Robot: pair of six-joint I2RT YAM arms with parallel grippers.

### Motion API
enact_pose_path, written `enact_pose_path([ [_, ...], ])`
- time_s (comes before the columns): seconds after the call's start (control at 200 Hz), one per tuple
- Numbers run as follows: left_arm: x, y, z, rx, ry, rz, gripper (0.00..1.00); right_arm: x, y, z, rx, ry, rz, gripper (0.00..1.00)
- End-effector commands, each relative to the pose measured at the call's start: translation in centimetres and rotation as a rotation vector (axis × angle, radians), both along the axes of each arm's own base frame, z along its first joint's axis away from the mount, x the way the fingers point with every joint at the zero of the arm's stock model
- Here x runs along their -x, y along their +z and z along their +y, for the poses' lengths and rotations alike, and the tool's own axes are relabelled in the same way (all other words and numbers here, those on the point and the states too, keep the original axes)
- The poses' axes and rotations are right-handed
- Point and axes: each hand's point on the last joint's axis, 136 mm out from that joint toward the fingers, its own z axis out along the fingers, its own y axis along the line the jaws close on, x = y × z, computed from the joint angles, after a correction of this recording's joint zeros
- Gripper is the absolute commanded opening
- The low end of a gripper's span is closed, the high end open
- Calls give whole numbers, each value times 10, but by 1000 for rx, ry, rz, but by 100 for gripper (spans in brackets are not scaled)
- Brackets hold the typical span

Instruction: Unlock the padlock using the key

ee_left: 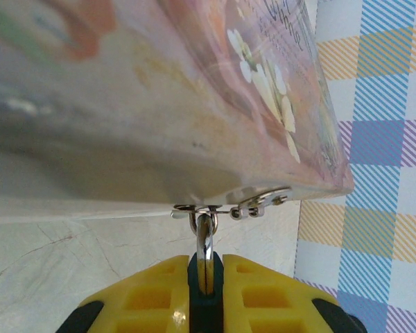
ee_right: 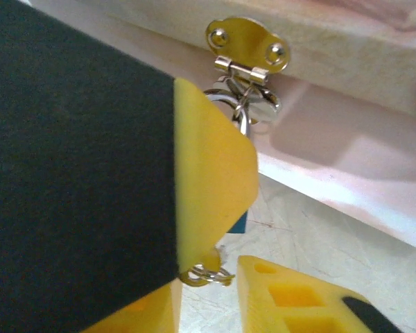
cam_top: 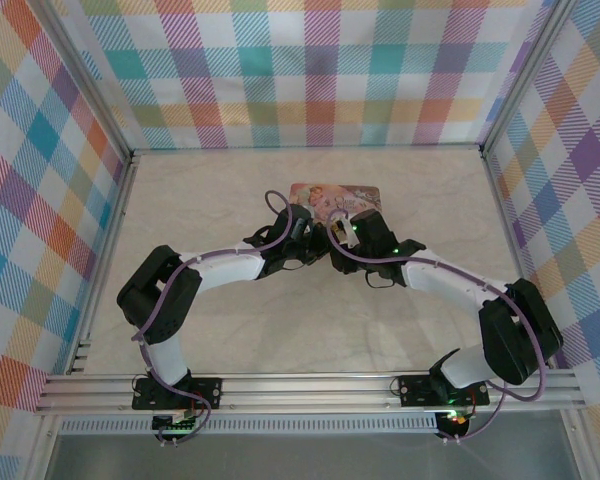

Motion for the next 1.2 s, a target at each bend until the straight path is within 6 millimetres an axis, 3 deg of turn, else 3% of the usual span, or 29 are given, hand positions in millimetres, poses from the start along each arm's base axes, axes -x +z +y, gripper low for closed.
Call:
enact_pose_path([
  [0.0,2,33,-16,78,-47,-52,13,-18,27,14,-52,4,-93,15],
  [0.14,3,29,-15,70,-46,-48,13,-15,21,13,-54,6,-79,0],
  [0.385,4,20,-10,49,-37,-40,18,-8,9,13,-66,9,-48,0],
  [0.84,15,-25,17,-53,18,5,38,13,-37,11,-55,52,42,0],
  [1.195,16,-19,53,-89,82,-28,39,23,-45,2,-21,68,49,0],
])
